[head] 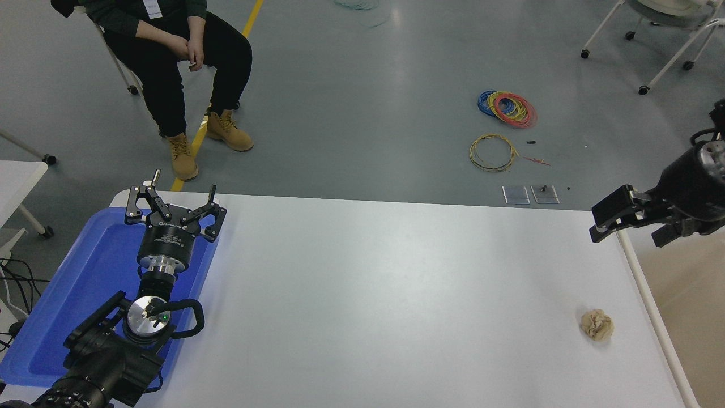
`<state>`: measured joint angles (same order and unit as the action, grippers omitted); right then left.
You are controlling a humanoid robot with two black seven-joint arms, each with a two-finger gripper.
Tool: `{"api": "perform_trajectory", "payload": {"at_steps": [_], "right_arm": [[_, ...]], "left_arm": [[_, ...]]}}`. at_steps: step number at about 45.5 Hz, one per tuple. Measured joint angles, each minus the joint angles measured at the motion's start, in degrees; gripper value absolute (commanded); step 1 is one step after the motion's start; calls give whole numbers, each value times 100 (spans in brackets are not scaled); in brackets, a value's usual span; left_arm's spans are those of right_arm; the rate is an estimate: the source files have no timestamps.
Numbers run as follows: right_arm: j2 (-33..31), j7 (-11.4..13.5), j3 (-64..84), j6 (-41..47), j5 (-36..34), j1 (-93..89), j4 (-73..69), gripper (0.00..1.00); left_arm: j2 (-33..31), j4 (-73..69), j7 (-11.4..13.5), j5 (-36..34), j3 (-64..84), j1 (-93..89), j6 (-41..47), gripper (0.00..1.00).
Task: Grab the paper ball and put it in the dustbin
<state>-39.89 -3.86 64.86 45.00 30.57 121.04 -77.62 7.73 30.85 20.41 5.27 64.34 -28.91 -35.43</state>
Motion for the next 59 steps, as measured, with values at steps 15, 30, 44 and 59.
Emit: {"api": "perform_trajectory", "payload": {"at_steps": [15,30,44,59], "right_arm": [[-5,0,-7,0,0,-6,10,100],[-9,0,-4,0,10,-59,97,100],[-78,0,16,0,-3,-154,253,100],[-111,-7,79,0,-399,-187,580,100]], "left_arm": [[0,0,0,0,0,0,0,100],[0,0,0,0,0,0,0,100],[0,0,0,0,0,0,0,100],[0,0,0,0,0,0,1,100]]}}
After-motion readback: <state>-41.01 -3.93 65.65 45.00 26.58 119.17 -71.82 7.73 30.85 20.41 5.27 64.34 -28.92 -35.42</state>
